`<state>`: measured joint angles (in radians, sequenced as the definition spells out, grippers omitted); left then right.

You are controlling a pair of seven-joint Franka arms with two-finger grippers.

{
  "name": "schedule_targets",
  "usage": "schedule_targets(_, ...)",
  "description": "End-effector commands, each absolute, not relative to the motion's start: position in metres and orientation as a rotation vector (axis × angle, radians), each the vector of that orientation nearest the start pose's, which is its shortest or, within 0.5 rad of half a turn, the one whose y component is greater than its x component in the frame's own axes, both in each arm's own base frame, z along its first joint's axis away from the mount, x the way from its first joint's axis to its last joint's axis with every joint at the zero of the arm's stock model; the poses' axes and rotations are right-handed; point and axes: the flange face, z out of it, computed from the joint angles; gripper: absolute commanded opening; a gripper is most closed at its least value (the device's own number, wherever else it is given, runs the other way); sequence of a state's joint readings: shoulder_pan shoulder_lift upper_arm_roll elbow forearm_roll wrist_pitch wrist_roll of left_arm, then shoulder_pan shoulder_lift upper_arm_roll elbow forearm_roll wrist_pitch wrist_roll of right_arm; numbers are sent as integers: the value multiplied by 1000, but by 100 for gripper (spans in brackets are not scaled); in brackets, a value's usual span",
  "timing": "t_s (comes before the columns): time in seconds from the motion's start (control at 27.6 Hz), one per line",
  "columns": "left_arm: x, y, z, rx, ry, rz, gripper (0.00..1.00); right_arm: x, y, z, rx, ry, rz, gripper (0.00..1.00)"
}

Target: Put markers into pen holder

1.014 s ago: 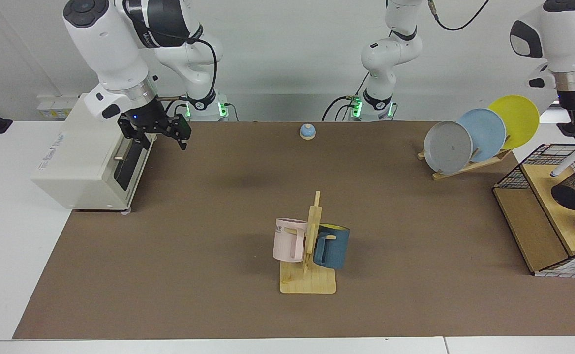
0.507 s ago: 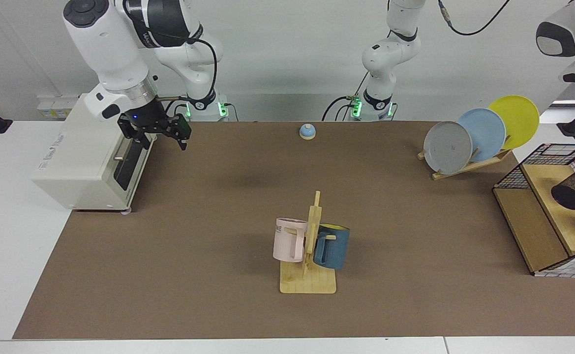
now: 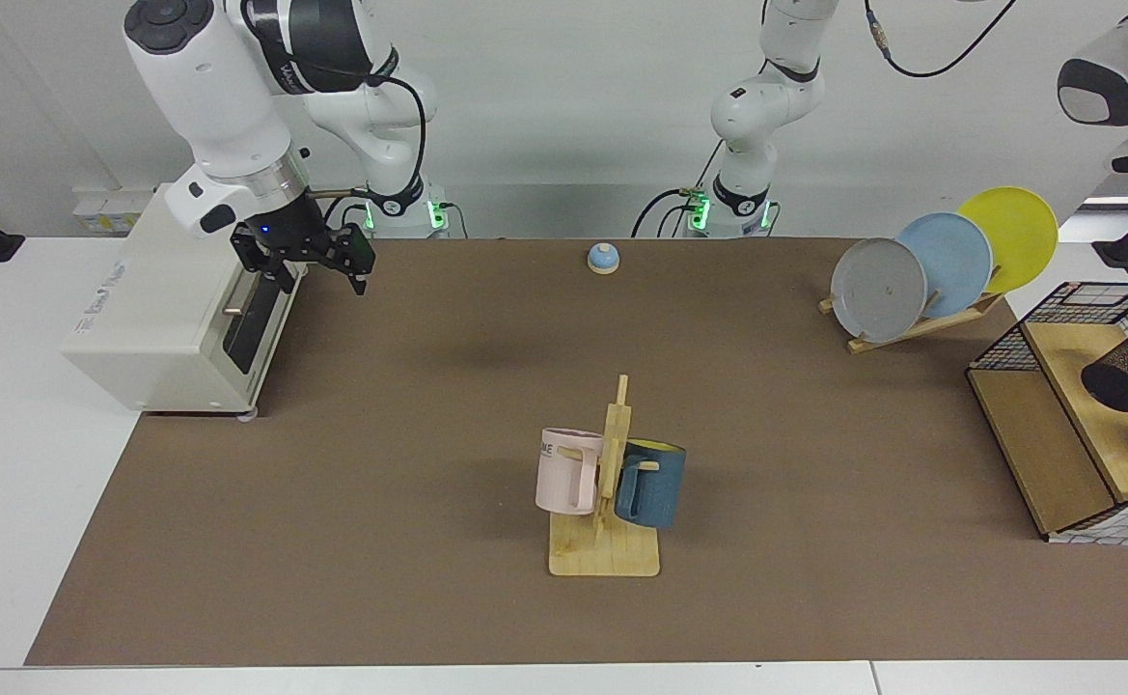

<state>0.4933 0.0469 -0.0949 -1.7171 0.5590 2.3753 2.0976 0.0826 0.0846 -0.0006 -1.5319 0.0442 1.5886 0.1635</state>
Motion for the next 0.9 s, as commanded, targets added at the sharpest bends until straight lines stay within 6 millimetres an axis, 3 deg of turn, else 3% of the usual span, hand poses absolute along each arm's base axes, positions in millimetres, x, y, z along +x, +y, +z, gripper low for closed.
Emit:
schedule_targets(0.0,580,257,608,-1291,2021,366,0,575,48,598,-3094,109,51,100)
schedule_targets(0.36,581,266,596,-1309,2026,363,0,575,48,598,-3094,109,51,100)
schedule_targets(0.4,582,266,595,-1317,2025,356,4,575,48,598,-3094,109,51,100)
schedule_targets(0.43,582,266,594,-1318,2028,359,31,575,48,599,-3094,109,48,100)
schedule_targets(0.47,582,265,593,-1318,2032,362,66,575,48,598,-3094,109,51,100)
schedule_targets(0.51,583,265,594,-1316,2032,363,90,575,48,598,-3094,109,51,100)
schedule_targets(0.54,583,265,594,-1327,2027,358,100,575,48,598,-3094,109,51,100)
schedule_targets(0.65,583,265,596,-1340,2016,347,100,575,48,598,-3094,109,51,100)
schedule_targets(0.87,589,235,610,-1384,2030,280,100,575,48,598,-3094,109,51,100)
